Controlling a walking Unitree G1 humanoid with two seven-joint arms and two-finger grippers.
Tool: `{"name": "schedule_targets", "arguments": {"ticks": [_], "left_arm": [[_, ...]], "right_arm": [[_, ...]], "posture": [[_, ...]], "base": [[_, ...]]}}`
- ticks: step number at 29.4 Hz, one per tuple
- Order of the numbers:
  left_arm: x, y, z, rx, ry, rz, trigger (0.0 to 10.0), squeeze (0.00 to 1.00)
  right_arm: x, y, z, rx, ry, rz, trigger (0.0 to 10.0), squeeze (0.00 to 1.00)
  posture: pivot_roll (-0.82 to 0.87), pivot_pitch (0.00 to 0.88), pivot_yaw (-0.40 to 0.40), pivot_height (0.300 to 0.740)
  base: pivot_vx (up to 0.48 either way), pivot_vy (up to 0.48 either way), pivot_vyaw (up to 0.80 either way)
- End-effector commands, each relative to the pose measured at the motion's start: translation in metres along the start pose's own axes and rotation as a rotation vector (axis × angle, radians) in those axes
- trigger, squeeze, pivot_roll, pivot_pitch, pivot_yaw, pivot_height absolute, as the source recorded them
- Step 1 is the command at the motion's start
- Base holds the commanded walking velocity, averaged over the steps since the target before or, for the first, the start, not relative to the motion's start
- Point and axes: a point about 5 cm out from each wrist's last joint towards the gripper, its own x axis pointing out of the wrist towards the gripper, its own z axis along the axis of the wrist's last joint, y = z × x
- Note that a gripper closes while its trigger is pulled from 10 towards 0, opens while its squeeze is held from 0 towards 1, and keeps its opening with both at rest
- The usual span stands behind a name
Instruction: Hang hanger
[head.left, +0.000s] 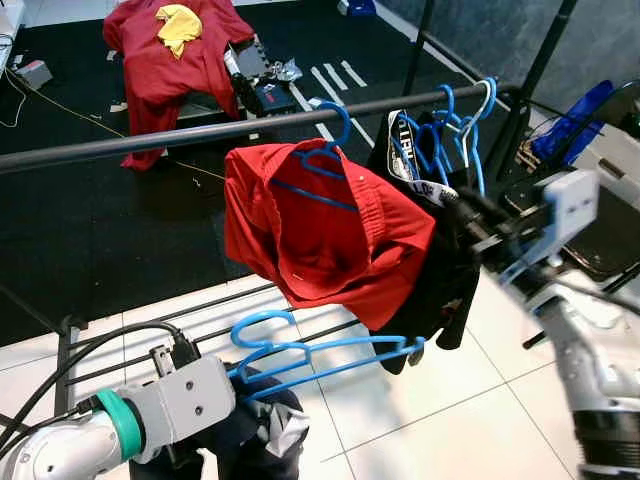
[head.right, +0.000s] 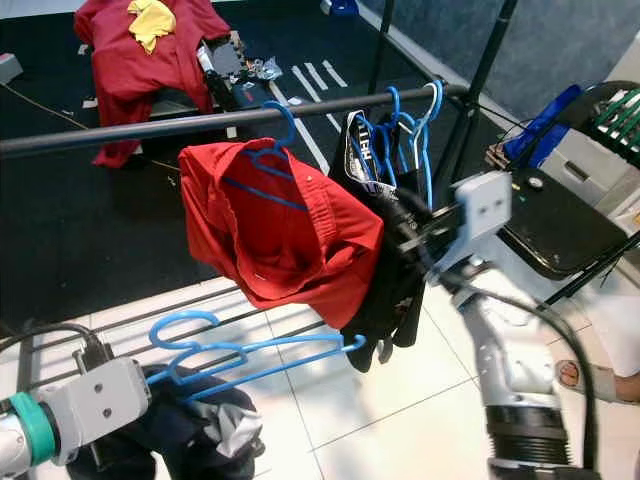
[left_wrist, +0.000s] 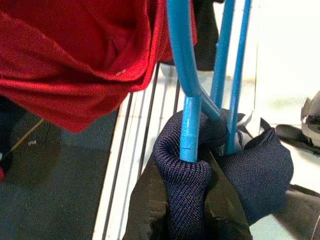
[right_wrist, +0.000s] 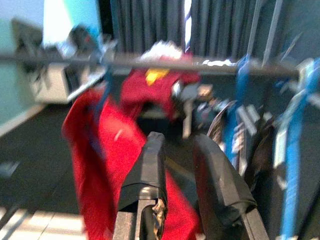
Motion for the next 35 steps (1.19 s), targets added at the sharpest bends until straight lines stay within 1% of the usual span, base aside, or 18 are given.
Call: {"name": "schedule_targets", "arguments": {"ticks": [1, 4, 5, 6, 7, 9, 10, 11, 12, 13, 15, 17, 20, 25, 29, 32, 34, 35], "left_arm": [[0.002, -0.003, 0.002, -0.060, 0.008, -0.001, 10.0, 0.00], [0.016, -0.003, 0.013, -0.335, 0.006, 0.079, 10.0, 0.00], [0.016, -0.003, 0.013, -0.335, 0.006, 0.079, 10.0, 0.00], [0.019, -0.002, 0.016, -0.388, 0.003, 0.102, 10.0, 0.00], [0.019, -0.002, 0.016, -0.388, 0.003, 0.102, 10.0, 0.00], [0.024, -0.001, 0.019, -0.471, 0.006, 0.154, 10.0, 0.00], [0.024, -0.001, 0.019, -0.471, 0.006, 0.154, 10.0, 0.00], [0.028, 0.006, 0.028, -0.627, -0.056, 0.219, 10.0, 0.00], [0.029, 0.009, 0.033, -0.685, -0.090, 0.235, 10.0, 0.00], [0.029, 0.009, 0.033, -0.685, -0.090, 0.235, 10.0, 0.00], [0.029, 0.014, 0.042, -0.750, -0.162, 0.258, 10.0, 0.00], [0.029, 0.014, 0.042, -0.750, -0.162, 0.258, 10.0, 0.00], [0.030, 0.027, 0.059, -0.738, -0.243, 0.321, 10.0, 0.00], [0.030, 0.030, 0.063, -0.735, -0.259, 0.339, 10.0, 0.00], [0.026, 0.024, 0.083, -0.597, -0.320, 0.231, 10.0, 0.00], [0.024, 0.024, 0.085, -0.583, -0.329, 0.213, 10.0, 0.00], [0.021, 0.023, 0.089, -0.570, -0.345, 0.172, 10.0, 0.00], [0.021, 0.023, 0.089, -0.570, -0.345, 0.172, 10.0, 0.00]], "right_arm": [[0.000, 0.005, 0.008, 0.016, -0.025, 0.032, 10.0, 0.00], [-0.005, 0.070, 0.004, 0.055, 0.036, 0.402, 10.0, 0.00], [-0.005, 0.070, 0.004, 0.055, 0.036, 0.402, 10.0, 0.00], [-0.009, 0.085, 0.000, 0.071, 0.059, 0.477, 10.0, 0.00], [-0.009, 0.085, 0.000, 0.071, 0.059, 0.477, 10.0, 0.00], [-0.017, 0.105, -0.012, 0.094, 0.118, 0.571, 10.0, 0.00], [-0.017, 0.105, -0.012, 0.094, 0.118, 0.571, 10.0, 0.00], [-0.029, 0.122, -0.046, 0.035, 0.253, 0.616, 10.0, 0.00], [-0.034, 0.127, -0.059, 0.003, 0.303, 0.623, 10.0, 0.00], [-0.034, 0.127, -0.059, 0.003, 0.303, 0.623, 10.0, 0.00], [-0.040, 0.128, -0.081, -0.054, 0.371, 0.590, 10.0, 0.00], [-0.040, 0.128, -0.081, -0.054, 0.371, 0.590, 10.0, 0.00], [-0.045, 0.132, -0.105, -0.082, 0.422, 0.515, 10.0, 0.00], [-0.046, 0.134, -0.109, -0.092, 0.429, 0.501, 10.0, 0.00], [-0.038, 0.136, -0.123, -0.236, 0.422, 0.393, 10.0, 0.00], [-0.036, 0.137, -0.122, -0.249, 0.411, 0.404, 10.0, 0.00], [-0.028, 0.138, -0.119, -0.339, 0.352, 0.395, 10.0, 0.00], [-0.028, 0.138, -0.119, -0.339, 0.352, 0.395, 10.0, 0.00]], "posture": [[-0.02, 0.134, 0.061, 0.740], [-0.03, 0.132, 0.065, 0.740], [-0.03, 0.132, 0.065, 0.740], [-0.03, 0.132, 0.065, 0.740], [-0.03, 0.132, 0.065, 0.740], [-0.03, 0.130, 0.064, 0.740], [-0.03, 0.130, 0.064, 0.740], [-0.03, 0.128, 0.059, 0.740], [-0.03, 0.128, 0.059, 0.740], [-0.03, 0.128, 0.059, 0.740], [-0.02, 0.129, 0.057, 0.740], [-0.02, 0.129, 0.057, 0.740], [-0.01, 0.128, 0.055, 0.740], [-0.01, 0.128, 0.055, 0.740], [-0.02, 0.125, 0.063, 0.740], [-0.02, 0.126, 0.064, 0.740], [-0.02, 0.126, 0.064, 0.740], [-0.02, 0.126, 0.064, 0.740]], "base": [[0.000, 0.000, 0.00], [0.000, 0.000, 0.00], [0.000, 0.000, 0.00], [0.000, 0.000, 0.00], [0.000, 0.000, 0.00], [0.000, 0.000, 0.00], [0.000, 0.000, 0.00], [0.000, 0.000, 0.00], [0.000, 0.000, 0.00], [0.000, 0.000, 0.00], [0.000, 0.000, 0.00], [0.000, 0.000, 0.00], [0.000, 0.000, 0.00], [0.000, 0.000, 0.00], [0.000, 0.000, 0.00], [0.000, 0.000, 0.00], [0.000, 0.000, 0.00], [0.000, 0.000, 0.00]]}}
